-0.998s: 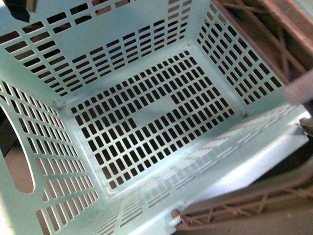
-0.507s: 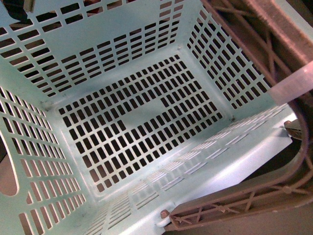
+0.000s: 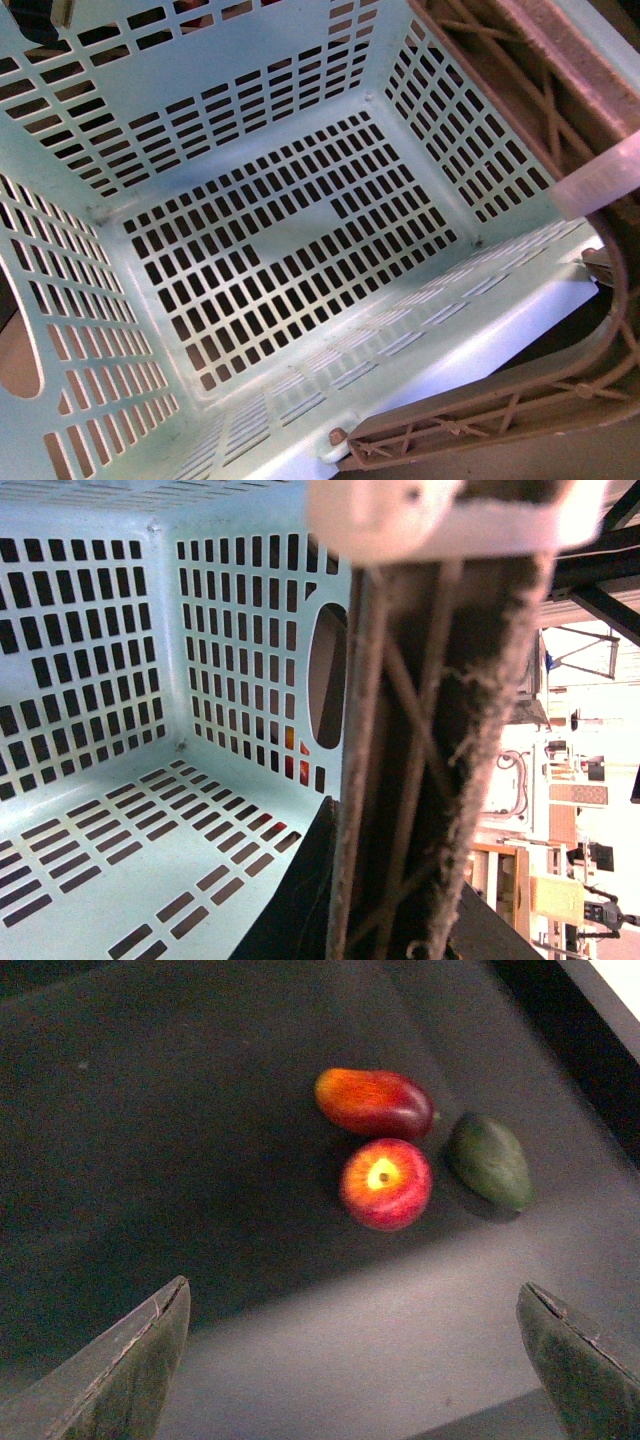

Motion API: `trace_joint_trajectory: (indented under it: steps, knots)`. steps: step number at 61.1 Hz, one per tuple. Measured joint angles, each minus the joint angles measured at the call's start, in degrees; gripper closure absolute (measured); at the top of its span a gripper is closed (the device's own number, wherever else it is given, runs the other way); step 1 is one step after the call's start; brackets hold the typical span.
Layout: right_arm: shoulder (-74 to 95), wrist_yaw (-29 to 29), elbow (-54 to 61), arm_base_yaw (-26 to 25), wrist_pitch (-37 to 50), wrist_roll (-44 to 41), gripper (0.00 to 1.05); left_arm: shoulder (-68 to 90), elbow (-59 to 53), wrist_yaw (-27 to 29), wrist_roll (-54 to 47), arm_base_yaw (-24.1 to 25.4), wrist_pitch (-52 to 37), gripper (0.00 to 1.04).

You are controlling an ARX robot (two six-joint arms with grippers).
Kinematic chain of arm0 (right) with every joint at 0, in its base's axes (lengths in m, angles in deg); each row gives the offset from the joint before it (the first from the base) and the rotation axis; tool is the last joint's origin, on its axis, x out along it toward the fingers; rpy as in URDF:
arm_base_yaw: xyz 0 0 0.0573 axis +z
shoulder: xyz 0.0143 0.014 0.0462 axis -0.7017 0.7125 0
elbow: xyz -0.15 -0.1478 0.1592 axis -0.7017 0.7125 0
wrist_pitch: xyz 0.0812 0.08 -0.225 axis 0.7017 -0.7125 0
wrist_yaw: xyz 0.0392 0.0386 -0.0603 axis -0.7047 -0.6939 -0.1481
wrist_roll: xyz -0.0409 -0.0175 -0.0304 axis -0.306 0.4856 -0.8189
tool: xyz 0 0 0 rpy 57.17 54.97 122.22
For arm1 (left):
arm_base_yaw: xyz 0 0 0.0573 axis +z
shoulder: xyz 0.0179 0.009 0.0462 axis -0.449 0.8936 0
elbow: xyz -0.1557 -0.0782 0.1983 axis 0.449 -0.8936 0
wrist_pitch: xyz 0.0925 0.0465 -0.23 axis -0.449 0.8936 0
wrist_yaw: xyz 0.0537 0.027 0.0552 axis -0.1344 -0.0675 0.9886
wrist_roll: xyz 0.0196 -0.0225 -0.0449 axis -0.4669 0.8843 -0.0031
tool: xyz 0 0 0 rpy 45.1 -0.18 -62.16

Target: Pick apple with right arm and hold basket with left

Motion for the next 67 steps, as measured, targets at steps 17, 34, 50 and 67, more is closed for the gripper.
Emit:
trace_joint_trajectory:
  steps: [17,34,50,67]
  knots:
    - [28.59,5.99,-11.37,0.46,7.39,-3.19,0.09,0.0,0.0,-0.07,0.02,0.0,0.0,0.97]
    - [41.92,9.14,-20.13,2.86,7.39,-2.99,0.09,0.0,0.0,-0.07,0.0,0.0,0.0,0.97]
    - [51.82,11.63,-26.99,3.21,6.62,-1.92,0.09,0.0,0.0,-0.11,0.02,0.0,0.0,0.97]
    - [57.72,11.69,-33.81,3.28,4.35,-1.09,0.09,0.0,0.0,-0.11,0.02,0.0,0.0,0.97]
